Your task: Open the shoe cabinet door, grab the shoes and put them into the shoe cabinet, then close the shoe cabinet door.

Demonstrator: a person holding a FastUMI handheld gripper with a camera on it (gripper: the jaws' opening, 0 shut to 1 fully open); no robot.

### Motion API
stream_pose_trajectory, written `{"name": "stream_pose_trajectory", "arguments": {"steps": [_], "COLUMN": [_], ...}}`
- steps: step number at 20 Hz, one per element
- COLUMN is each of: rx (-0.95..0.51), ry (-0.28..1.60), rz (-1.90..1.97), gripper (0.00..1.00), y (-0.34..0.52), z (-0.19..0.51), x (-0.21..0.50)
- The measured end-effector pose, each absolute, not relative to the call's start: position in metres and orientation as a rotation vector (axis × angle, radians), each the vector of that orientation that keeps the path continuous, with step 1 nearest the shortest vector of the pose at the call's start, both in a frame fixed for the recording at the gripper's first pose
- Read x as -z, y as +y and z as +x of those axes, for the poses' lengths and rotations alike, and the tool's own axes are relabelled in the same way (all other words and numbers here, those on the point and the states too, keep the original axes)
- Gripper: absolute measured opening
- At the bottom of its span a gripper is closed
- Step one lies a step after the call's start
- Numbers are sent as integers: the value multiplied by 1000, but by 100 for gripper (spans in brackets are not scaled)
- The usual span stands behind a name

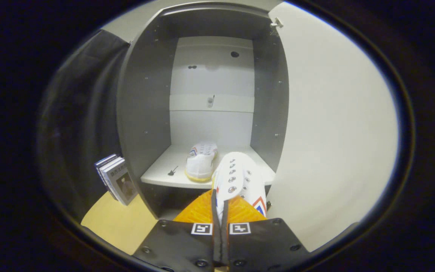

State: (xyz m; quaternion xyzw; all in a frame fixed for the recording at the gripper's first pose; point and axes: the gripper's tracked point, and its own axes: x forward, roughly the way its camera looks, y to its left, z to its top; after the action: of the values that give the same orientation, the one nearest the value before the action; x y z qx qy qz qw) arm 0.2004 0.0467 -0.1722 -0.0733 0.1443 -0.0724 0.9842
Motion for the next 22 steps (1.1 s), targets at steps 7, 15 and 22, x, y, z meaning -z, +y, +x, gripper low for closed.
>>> {"name": "stream_pose_trajectory", "arguments": {"steps": [7, 15, 22], "rx": [115, 52, 8], "ry": [360, 426, 489], "rz": [-204, -216, -229], "gripper": [2, 2, 2], "y": [16, 9, 11], "z": [306, 395, 430], "x": [172, 197, 216]}}
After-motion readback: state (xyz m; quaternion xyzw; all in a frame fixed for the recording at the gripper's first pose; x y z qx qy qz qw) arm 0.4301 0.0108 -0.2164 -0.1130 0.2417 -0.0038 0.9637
